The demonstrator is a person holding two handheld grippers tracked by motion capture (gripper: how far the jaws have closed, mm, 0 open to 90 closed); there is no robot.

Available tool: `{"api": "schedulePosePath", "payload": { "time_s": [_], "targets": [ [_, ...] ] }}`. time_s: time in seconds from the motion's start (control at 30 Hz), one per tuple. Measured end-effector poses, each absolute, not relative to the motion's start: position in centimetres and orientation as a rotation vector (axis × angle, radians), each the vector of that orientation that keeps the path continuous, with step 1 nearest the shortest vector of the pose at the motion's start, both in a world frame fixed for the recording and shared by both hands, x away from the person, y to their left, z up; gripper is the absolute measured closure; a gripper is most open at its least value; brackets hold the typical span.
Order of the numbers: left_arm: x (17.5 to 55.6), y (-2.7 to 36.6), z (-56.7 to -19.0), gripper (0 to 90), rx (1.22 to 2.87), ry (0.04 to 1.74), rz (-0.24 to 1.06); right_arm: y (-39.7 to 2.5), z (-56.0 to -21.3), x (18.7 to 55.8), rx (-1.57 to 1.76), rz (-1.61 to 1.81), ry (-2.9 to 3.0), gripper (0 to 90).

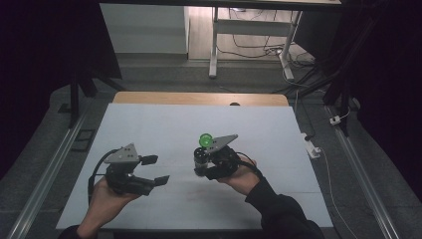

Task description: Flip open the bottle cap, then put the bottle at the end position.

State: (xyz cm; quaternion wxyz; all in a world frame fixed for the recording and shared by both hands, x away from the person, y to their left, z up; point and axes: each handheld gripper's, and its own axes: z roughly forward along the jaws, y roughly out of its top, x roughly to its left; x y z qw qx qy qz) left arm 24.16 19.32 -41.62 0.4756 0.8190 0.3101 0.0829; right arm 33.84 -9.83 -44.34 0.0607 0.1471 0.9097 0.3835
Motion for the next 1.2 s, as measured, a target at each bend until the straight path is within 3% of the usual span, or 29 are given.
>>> {"api": "schedulePosePath", "payload": {
  "time_s": [0.57,1.2],
  "targets": [
    [20.1,23.9,-44.7,4.8,1.968,0.896,0.243,-10.1,-44.2,34.1,0.467,1.162,2.735,53.0],
    [18.2,26.2,-47.2,0.0,2.000,1.016,0.251,-9.8,-44.2,35.4,0.513,1.181,2.706,53.0]
  ]
}}
